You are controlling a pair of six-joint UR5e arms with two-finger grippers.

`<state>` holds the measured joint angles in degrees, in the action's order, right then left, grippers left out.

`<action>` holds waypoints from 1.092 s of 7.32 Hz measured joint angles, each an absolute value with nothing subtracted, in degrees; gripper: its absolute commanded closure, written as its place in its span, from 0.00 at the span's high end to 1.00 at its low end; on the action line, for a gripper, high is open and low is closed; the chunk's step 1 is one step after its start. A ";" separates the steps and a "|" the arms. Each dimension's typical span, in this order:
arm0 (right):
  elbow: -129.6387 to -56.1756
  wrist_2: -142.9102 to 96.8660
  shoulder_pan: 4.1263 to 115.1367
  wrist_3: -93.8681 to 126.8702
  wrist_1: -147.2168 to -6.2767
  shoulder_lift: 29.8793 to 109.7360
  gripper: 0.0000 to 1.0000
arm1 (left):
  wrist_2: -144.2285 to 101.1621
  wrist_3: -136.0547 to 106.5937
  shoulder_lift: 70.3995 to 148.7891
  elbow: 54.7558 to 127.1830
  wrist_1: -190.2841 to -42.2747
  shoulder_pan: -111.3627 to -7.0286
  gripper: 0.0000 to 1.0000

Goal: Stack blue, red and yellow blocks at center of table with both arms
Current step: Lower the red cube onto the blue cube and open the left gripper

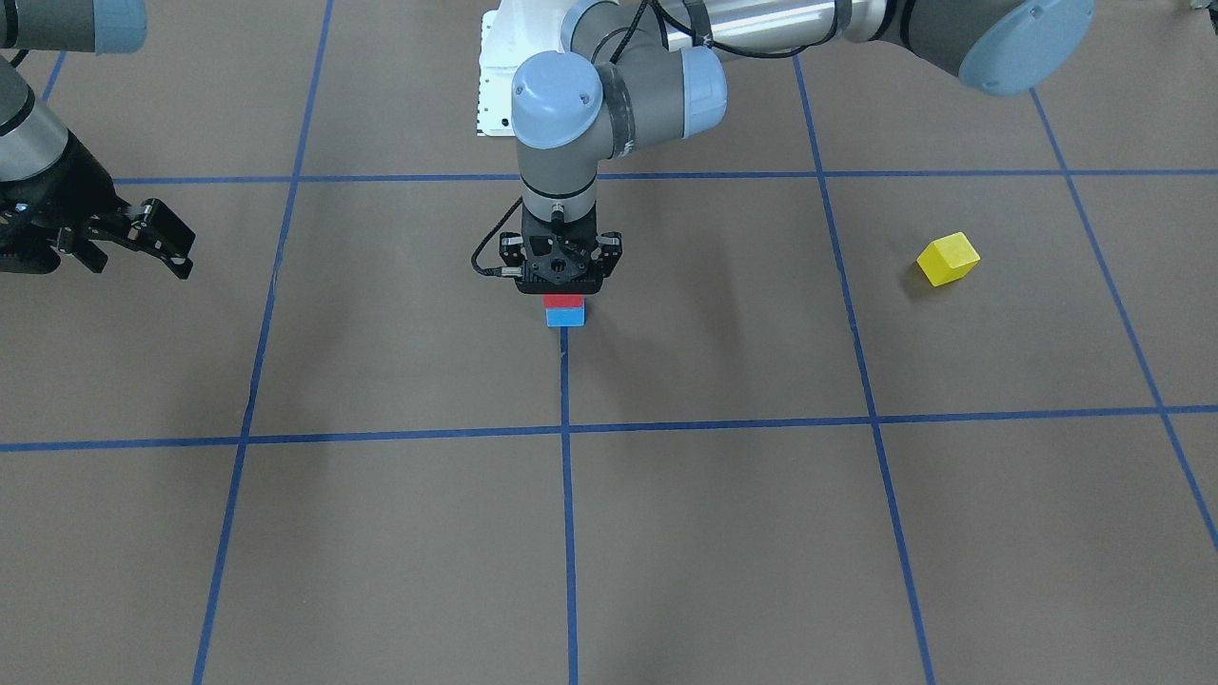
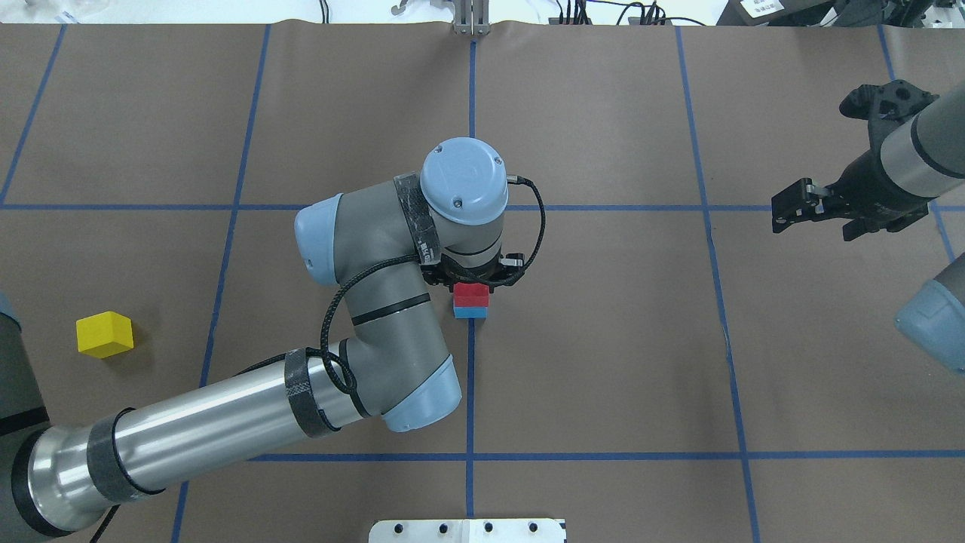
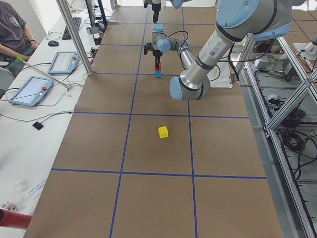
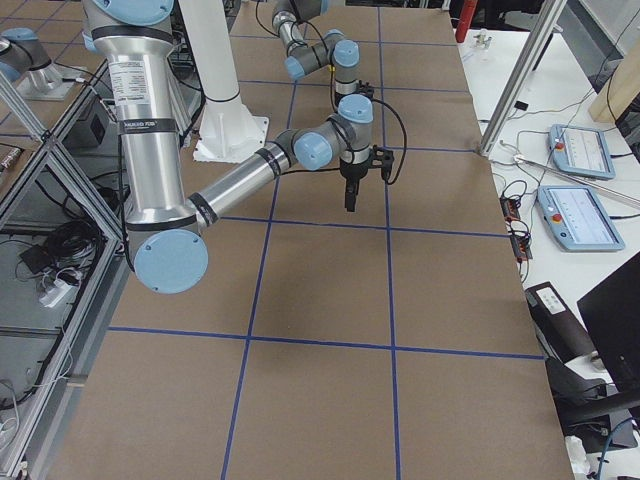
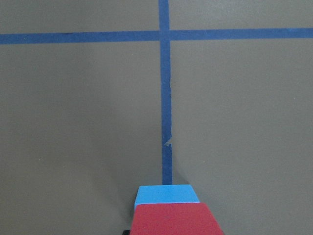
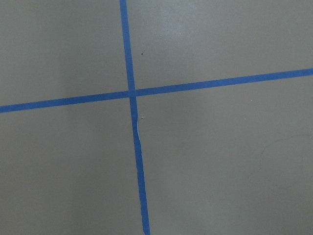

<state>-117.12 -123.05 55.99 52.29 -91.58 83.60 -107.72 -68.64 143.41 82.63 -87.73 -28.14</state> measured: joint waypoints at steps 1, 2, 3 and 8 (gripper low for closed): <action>-117.09 -123.05 55.99 52.29 -91.58 83.59 1.00 | -107.71 -68.64 143.43 82.62 -87.72 -28.14 0.22; -117.08 -123.05 55.99 52.30 -91.58 83.59 1.00 | -107.69 -68.64 143.43 82.63 -87.68 -28.09 0.26; -117.07 -123.05 55.99 52.29 -91.58 83.58 1.00 | -107.67 -68.64 143.43 82.66 -87.60 -28.06 0.28; -117.01 -123.05 55.99 52.29 -91.58 83.56 1.00 | -107.52 -68.66 143.36 82.70 -87.40 -27.85 0.97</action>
